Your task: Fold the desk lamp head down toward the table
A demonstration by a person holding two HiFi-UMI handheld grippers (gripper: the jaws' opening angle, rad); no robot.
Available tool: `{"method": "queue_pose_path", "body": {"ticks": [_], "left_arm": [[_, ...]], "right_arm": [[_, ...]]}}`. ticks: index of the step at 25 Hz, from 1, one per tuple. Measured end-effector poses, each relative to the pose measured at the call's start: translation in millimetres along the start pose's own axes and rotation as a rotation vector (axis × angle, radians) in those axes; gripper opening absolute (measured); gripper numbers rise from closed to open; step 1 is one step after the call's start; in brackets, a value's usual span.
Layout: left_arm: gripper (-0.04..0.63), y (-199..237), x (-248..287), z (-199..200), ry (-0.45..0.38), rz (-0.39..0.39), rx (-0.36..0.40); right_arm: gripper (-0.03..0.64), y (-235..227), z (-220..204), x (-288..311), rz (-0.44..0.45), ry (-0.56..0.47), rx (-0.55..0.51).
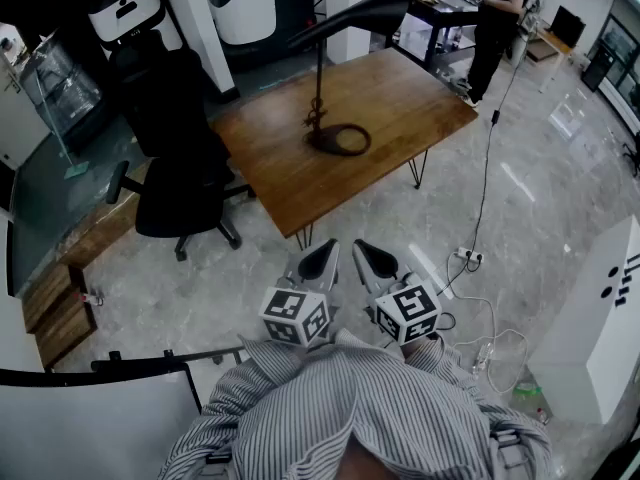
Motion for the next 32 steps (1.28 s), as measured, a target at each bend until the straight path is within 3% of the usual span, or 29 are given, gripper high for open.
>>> {"method": "queue_pose_path", "body": {"ticks": [16,32], "left_arm": [[-0.002,-1.8,3.6,-3.1,0.009,0.006,-0.027],[0.0,5.6,33.1,-9.7,-0.03,0.012,-0.074]], "right_arm": [[0.0,-3.1,-2.8,-1.8,0.016,0.01,0.006],[0.0,-37.2,-3.6,7.8,0.03,-0.027,0.01]]}}
Point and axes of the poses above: the fingertips, and each gripper's own axes: x forward along the fingers, y to its left, z out of its top, the point moved 8 cm from there along -x, backward along the fingers
